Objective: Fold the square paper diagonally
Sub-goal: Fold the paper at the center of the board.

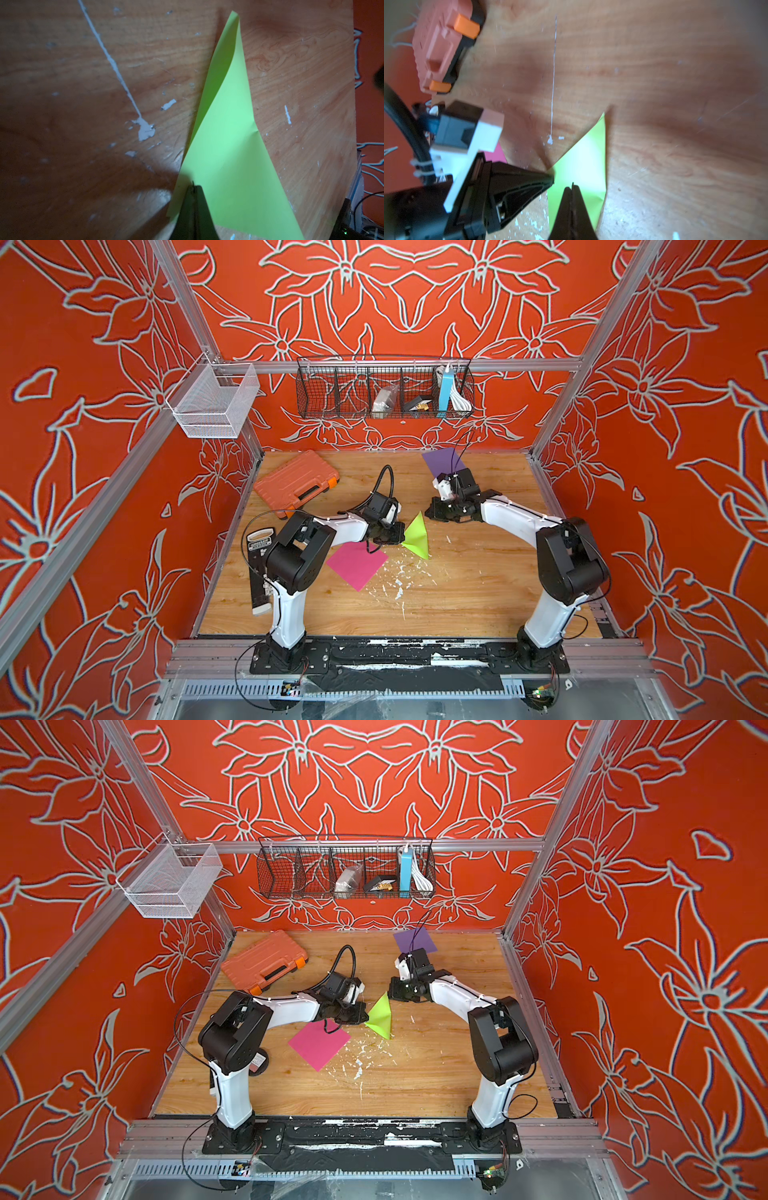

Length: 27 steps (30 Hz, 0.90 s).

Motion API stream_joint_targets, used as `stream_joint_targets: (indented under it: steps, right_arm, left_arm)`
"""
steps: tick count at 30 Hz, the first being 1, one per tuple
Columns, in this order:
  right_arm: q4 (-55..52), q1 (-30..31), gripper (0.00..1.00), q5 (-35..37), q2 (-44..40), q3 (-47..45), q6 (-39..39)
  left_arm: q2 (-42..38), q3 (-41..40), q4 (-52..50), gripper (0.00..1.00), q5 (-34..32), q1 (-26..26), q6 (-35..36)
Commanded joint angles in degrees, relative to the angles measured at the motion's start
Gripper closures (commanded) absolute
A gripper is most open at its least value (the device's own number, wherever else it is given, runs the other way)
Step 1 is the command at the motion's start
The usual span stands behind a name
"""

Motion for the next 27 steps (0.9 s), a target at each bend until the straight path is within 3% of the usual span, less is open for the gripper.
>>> stream_joint_targets:
  steps: [1,27]
  right_arm:
    - [-4.5,2.2,1.00,-1.0,0.7,-2.7,-0.8]
    - [-0.4,5.9,1.00,3.2,5.8,-6.1,8.9]
  left_arm:
    - [1.1,0.2,-2.5,1.00,-1.1,-0.4,0.9]
    - [1.5,0.6,-2.8,1.00,-1.7,-0.8,1.1]
